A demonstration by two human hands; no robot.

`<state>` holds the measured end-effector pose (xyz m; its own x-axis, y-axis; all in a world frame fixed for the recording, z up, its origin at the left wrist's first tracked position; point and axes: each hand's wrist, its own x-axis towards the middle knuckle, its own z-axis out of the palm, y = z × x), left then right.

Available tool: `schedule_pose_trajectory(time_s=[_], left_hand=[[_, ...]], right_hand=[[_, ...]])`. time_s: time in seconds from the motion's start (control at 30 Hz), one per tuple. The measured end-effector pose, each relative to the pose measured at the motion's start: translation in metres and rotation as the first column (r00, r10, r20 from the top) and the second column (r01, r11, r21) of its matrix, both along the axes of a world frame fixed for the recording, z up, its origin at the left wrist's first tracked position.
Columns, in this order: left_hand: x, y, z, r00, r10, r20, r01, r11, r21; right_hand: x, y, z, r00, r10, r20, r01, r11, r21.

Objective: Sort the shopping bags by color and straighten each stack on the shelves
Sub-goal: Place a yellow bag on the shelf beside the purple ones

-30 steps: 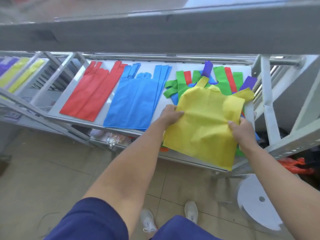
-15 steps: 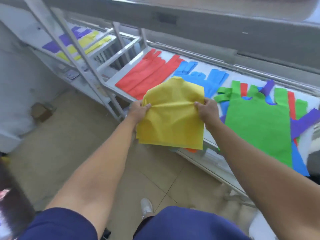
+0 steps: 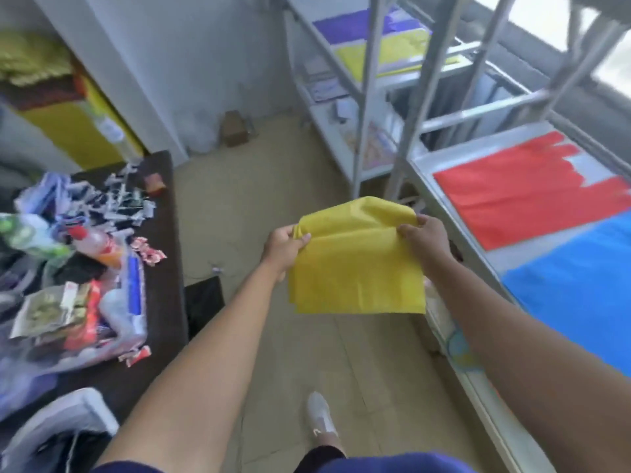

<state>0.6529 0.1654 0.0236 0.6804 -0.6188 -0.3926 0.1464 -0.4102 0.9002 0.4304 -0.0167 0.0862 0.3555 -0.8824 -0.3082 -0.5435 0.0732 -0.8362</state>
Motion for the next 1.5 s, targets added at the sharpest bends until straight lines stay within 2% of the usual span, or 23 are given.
schedule_pose_trajectory(time_s=[0.2,0.47,0.77,0.97,1.13,1.3,1.4,1.5], left_hand=[[0.114,-0.018,0.026,0.998,0.056,0.008,-0.055,0.998,-0.042],[0.252,-0.109,0.029,0.996,0.07,0.051,-0.063,0.99,-0.128],[0.433,-0.231,0.033,0.997,0.05,0.055,-0.046,0.996,-0.077],[0.535,-0.328,0.043,0.999,0.013,0.033,-0.01,0.996,-0.09],[0.61,-0.428,0.051,0.979,-0.2,-0.039,0.188,0.962,-0.196],[0.667,-0.525,0.066,0.869,-0.483,-0.107,0.437,0.851,-0.292],[0.679,-0.579,0.085,0.779,-0.614,-0.126,0.556,0.769,-0.316],[0.677,-0.633,0.102,0.676,-0.702,-0.225,0.616,0.705,-0.351]], right_hand=[[0.123,-0.031,0.031,0.996,0.071,0.051,-0.071,0.997,-0.005],[0.264,-0.128,0.042,0.987,0.118,0.105,-0.119,0.993,0.002],[0.434,-0.248,0.028,0.993,0.086,0.083,-0.091,0.994,0.057],[0.524,-0.313,0.033,0.996,-0.013,0.084,0.01,0.999,0.031],[0.577,-0.369,0.042,0.978,-0.185,0.101,0.183,0.983,0.025],[0.603,-0.413,0.058,0.908,-0.374,0.19,0.371,0.927,0.055],[0.601,-0.443,0.051,0.837,-0.496,0.229,0.48,0.868,0.126],[0.589,-0.48,0.037,0.692,-0.655,0.303,0.597,0.756,0.27]])
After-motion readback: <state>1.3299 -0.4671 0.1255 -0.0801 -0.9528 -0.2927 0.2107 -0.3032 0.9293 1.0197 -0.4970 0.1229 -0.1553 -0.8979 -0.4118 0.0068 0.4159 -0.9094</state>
